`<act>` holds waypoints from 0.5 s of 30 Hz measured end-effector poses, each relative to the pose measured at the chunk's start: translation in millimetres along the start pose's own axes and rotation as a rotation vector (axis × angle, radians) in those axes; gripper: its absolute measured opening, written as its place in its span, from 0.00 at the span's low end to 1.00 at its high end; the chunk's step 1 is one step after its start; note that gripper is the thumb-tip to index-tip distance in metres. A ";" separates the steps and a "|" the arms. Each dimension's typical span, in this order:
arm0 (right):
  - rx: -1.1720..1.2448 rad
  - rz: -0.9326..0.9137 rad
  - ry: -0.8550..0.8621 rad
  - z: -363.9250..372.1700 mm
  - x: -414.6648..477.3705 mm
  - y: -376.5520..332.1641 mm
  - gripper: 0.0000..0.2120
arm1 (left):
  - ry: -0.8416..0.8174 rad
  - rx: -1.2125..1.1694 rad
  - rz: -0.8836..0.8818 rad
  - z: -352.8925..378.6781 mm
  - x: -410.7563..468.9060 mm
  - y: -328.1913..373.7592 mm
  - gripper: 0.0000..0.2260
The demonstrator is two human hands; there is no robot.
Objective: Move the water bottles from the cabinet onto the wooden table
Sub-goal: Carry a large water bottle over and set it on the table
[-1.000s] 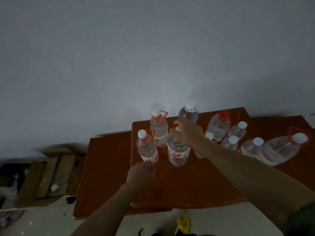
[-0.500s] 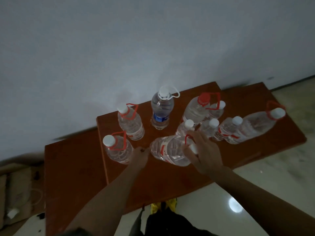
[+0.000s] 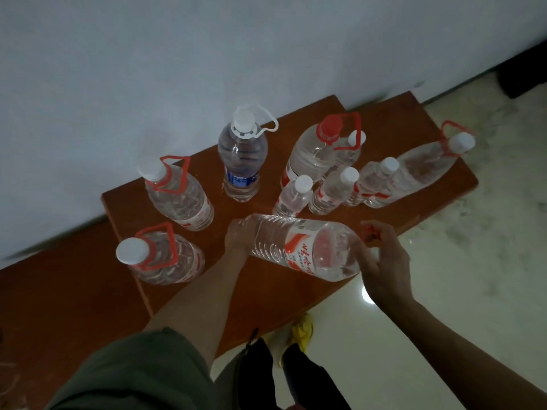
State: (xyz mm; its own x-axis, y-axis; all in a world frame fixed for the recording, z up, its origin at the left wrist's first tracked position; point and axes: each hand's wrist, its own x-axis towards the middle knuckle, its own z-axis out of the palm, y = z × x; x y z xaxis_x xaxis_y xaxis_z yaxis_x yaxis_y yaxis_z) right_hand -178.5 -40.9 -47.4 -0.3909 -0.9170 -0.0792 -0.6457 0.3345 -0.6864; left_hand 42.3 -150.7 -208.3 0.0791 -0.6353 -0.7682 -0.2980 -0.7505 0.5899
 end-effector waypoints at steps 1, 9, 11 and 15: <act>0.010 0.036 0.008 -1.8 -1.0 1.1 0.21 | 0.015 0.052 0.015 -1.3 -10.7 3.1 0.33; 0.014 0.085 -0.037 -25.6 -16.1 2.5 0.11 | 0.206 0.191 0.096 -15.5 -90.9 -7.2 0.30; 0.022 0.047 -0.063 -32.9 -15.9 -3.6 0.10 | 0.246 0.206 0.120 -20.8 -106.6 -16.3 0.29; 0.047 -0.040 -0.125 -45.7 -17.8 -9.8 0.10 | 0.351 0.154 0.178 -27.6 -150.3 -36.1 0.29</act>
State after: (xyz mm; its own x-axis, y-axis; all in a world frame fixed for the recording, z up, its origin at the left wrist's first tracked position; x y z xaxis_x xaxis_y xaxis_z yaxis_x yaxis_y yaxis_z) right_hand -195.1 -18.0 -6.3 -0.2787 -0.9504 -0.1380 -0.6268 0.2888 -0.7236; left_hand 67.4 -33.2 -107.2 0.3247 -0.7958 -0.5111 -0.4728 -0.6046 0.6410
